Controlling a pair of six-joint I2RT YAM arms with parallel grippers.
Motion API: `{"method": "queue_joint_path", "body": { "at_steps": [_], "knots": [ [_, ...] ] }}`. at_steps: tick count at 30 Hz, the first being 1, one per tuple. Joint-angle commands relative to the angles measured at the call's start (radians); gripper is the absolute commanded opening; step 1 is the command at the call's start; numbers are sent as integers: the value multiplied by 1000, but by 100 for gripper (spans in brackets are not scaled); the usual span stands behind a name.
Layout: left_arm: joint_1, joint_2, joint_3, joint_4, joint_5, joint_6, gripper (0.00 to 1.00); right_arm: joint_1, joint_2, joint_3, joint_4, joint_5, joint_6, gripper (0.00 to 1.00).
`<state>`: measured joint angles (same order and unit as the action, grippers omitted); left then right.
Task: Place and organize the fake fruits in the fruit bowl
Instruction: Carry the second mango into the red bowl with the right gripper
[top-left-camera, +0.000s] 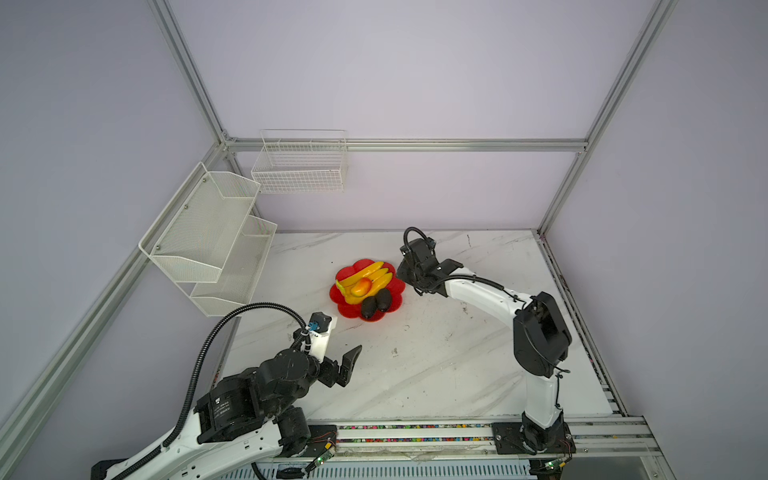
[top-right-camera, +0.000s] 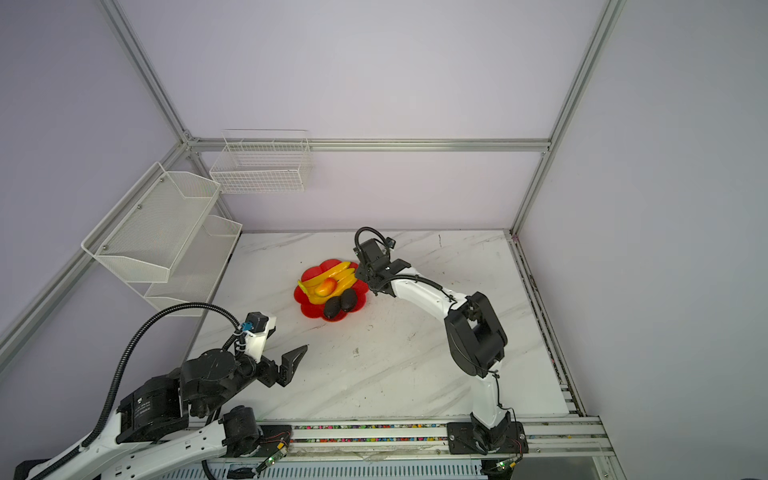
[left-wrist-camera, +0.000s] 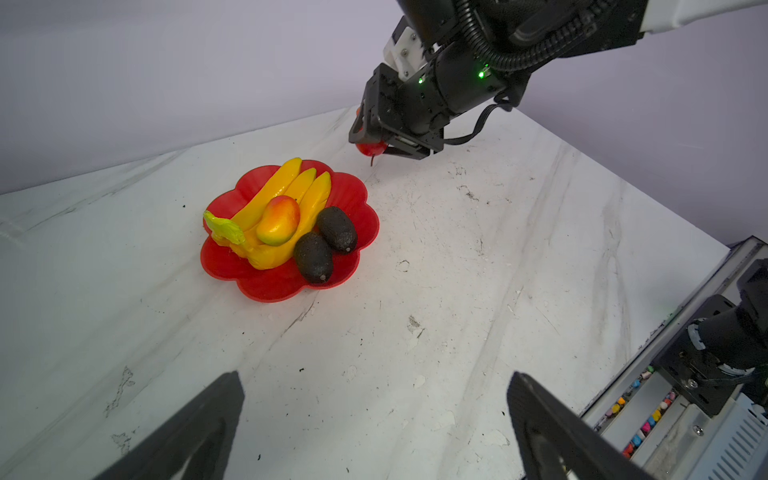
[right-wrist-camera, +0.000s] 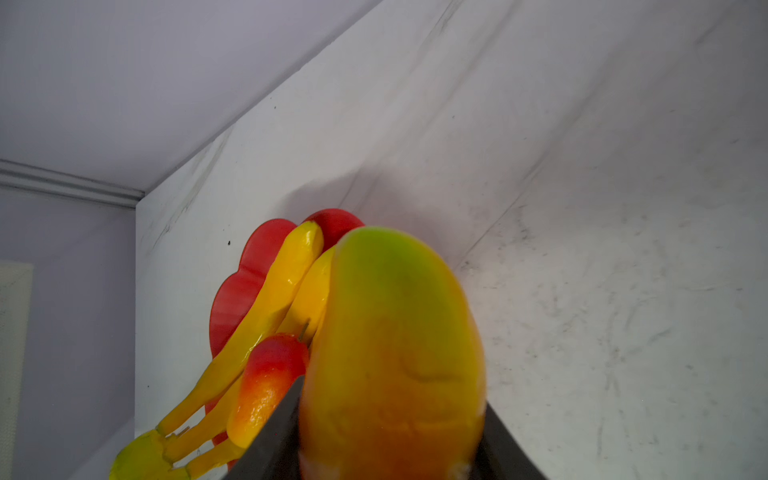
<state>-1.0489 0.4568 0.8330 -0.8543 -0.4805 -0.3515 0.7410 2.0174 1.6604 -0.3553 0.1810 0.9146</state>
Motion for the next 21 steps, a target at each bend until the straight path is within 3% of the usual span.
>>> {"method": "queue_joint_path", "body": {
  "at_steps": [1, 21],
  "knots": [
    [6, -16, -31, 9, -39, -17, 100, 22, 87, 68, -32, 30, 49, 42],
    [7, -21, -31, 11, -34, -14, 100, 92, 240, 187, 16, 17, 119, 43]
  ]
}}
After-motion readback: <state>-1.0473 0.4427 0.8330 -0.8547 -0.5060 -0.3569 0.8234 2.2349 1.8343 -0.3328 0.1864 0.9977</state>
